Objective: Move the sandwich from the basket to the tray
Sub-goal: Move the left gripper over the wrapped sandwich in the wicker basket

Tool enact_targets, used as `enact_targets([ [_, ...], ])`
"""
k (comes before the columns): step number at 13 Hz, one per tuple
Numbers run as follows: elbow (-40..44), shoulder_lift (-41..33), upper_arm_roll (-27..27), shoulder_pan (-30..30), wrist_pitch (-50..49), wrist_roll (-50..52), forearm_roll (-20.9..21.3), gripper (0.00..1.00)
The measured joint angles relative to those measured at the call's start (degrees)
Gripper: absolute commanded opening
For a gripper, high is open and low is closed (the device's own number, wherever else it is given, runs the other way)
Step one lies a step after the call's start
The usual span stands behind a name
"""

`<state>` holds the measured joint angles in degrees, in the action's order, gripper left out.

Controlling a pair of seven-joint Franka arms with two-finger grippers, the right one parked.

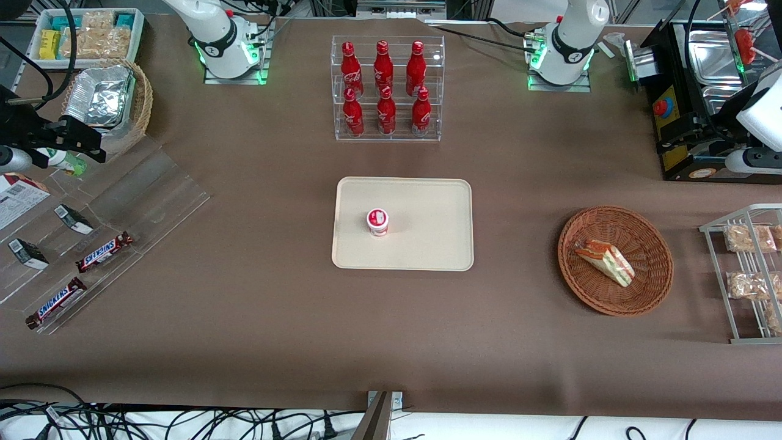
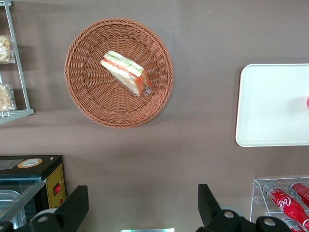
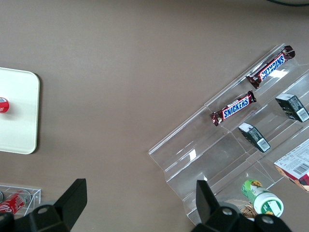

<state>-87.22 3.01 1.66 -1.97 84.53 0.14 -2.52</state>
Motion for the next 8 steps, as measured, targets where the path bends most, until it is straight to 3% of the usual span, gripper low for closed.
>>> enact_targets([
  [5, -0.03, 1.95, 0.32, 0.0, 0.44, 1.0, 0.0, 1.0],
  [8, -0.11, 6.54, 0.48, 0.02, 5.68, 8.88, 0.0, 1.0],
])
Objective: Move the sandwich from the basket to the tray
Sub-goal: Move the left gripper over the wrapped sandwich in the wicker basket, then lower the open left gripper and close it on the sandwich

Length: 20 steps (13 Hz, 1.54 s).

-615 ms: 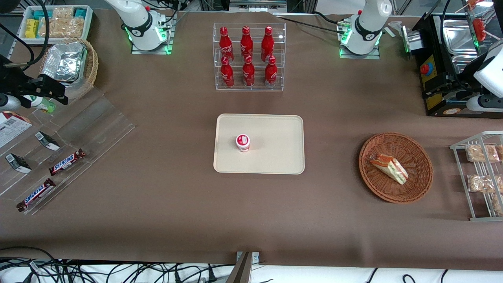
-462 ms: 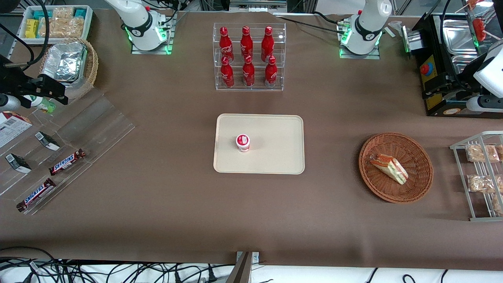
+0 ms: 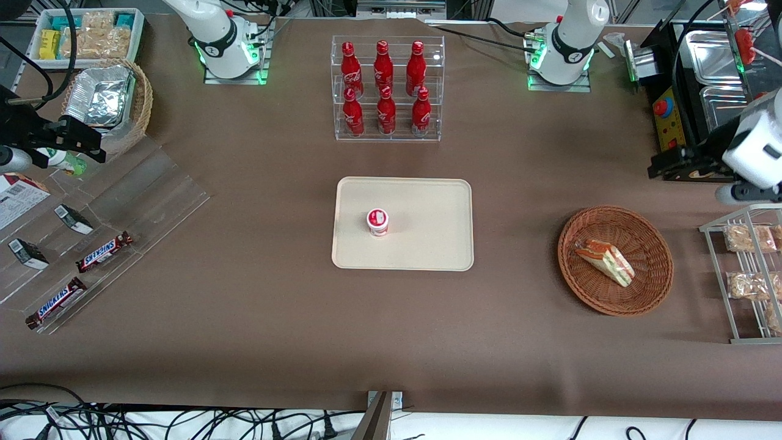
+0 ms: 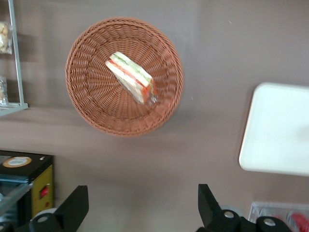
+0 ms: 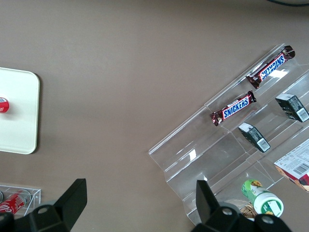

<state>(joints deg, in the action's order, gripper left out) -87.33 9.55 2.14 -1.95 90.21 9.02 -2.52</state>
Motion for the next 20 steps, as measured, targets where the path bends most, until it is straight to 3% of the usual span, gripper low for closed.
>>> enact_targets([
  [9, -3.26, 12.6, 0.11, 0.11, 19.85, 25.88, 2.43, 1.0],
  [12, -8.92, 13.73, 0.42, 0.36, 29.06, 28.01, 2.64, 1.0],
  [16, -16.05, 14.56, 0.76, 0.48, 39.18, 32.78, 6.73, 1.0],
  [20, -20.27, 15.53, 0.64, 0.01, 46.2, 35.63, 6.93, 1.0],
])
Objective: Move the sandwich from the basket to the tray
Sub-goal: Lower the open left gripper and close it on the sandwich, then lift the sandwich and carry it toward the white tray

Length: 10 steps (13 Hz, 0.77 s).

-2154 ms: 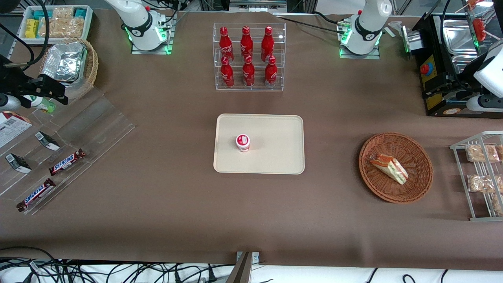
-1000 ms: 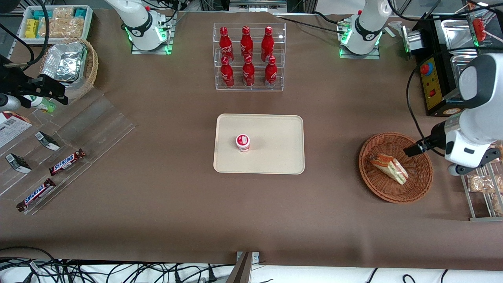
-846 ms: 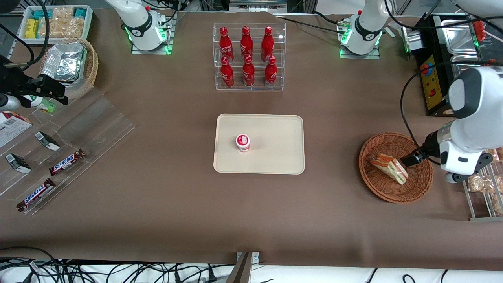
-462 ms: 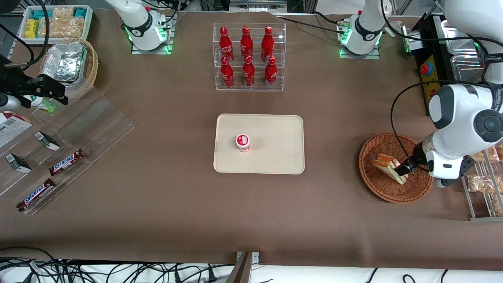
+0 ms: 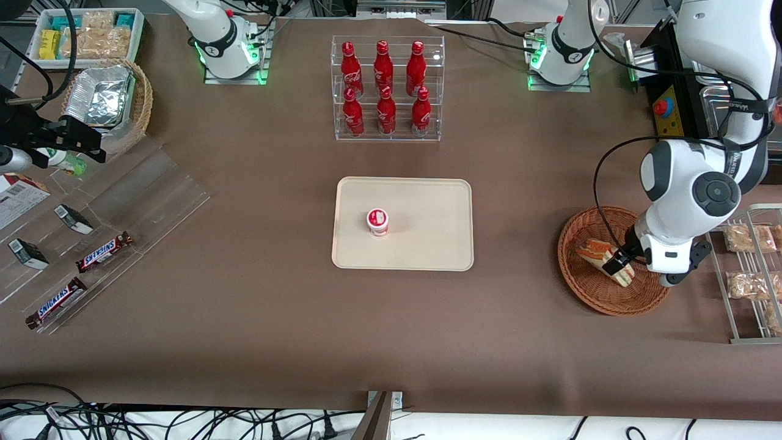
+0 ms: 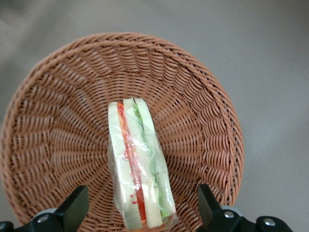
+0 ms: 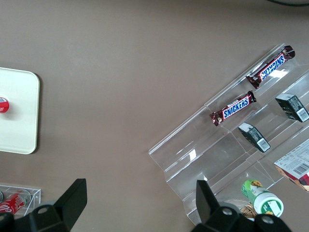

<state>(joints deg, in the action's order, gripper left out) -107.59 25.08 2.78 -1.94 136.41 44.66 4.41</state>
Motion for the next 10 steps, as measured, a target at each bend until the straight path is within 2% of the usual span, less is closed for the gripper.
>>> enact_targets([
  [5, -4.63, 2.07, 0.0, -0.24, 8.93, 0.46, 0.39, 1.0],
  [6, -5.42, 2.2, 0.01, -0.23, 9.81, 0.47, 0.39, 0.83],
  [7, -5.78, 2.28, 0.02, -0.23, 10.08, 0.49, 0.39, 0.23],
  [8, -5.9, 2.28, 0.02, -0.23, 10.16, 0.5, 0.4, 0.0],
  [10, -5.9, 2.28, 0.04, -0.22, 10.24, 0.5, 0.63, 0.0],
])
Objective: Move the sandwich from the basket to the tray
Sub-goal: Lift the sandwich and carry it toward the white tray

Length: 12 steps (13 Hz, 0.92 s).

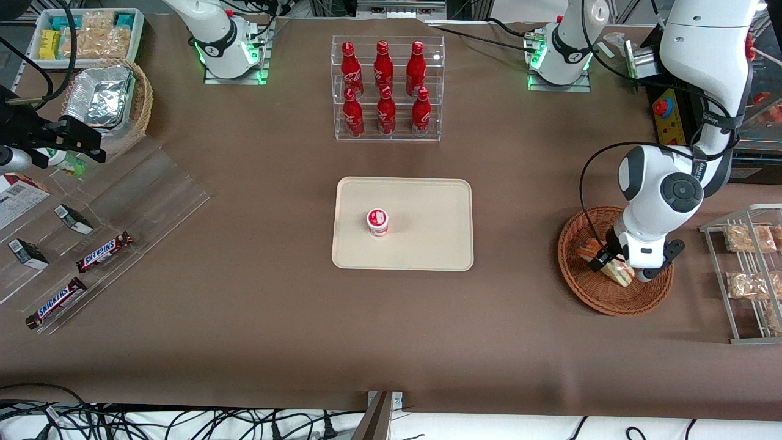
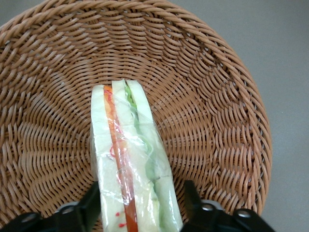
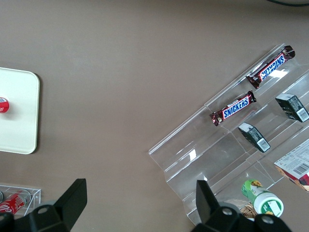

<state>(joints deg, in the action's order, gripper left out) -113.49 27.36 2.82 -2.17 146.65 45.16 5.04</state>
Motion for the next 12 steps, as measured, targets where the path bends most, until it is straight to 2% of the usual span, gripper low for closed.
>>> enact_targets([
  [2, 0.01, -0.08, 0.01, 0.01, 0.01, 0.04, 1.76, 0.0],
  [6, 1.4, -2.14, 0.0, 0.13, -2.64, -0.66, 2.4, 0.0],
  [9, 5.55, -7.04, -1.15, 0.03, -14.26, -3.54, 2.61, 0.0],
  [12, 12.17, -9.77, -6.26, -0.16, -28.41, -5.01, 2.64, 0.0],
])
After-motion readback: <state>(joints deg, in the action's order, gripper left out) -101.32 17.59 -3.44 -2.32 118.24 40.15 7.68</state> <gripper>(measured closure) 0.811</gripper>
